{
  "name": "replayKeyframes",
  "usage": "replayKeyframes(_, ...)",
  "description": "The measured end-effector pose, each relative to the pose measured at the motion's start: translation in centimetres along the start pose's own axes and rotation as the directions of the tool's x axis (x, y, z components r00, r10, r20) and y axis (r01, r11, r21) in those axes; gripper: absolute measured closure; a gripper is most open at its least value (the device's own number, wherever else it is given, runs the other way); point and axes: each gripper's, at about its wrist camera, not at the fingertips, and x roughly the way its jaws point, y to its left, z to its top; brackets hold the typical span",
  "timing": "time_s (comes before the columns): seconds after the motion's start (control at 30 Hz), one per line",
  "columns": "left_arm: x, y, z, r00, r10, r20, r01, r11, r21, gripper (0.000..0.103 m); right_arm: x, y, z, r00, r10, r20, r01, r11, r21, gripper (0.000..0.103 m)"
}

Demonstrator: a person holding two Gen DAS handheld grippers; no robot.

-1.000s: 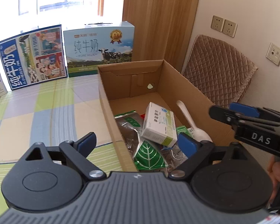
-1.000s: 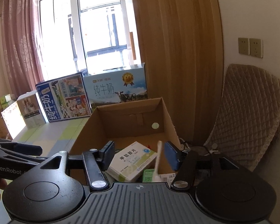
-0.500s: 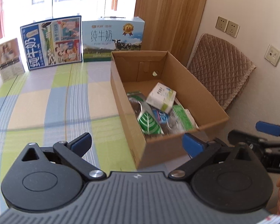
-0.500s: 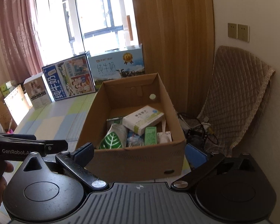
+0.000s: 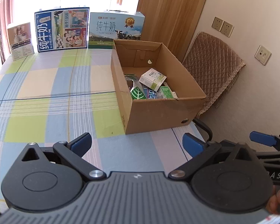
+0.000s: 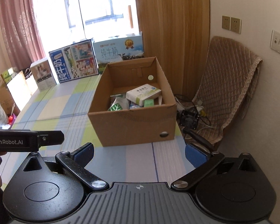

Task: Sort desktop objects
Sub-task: 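Move both open tools back from the cardboard box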

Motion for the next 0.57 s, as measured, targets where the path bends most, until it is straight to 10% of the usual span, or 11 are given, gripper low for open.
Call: replayKeyframes(0.57, -1.5, 0.4, -1.6, 0.999, 0.027, 0.025, -0.027, 1.000, 0.000, 0.001, -0.5, 1.4, -1.3, 0.999, 0.003, -0.033, -0.004, 1.000, -0.023, 0.002)
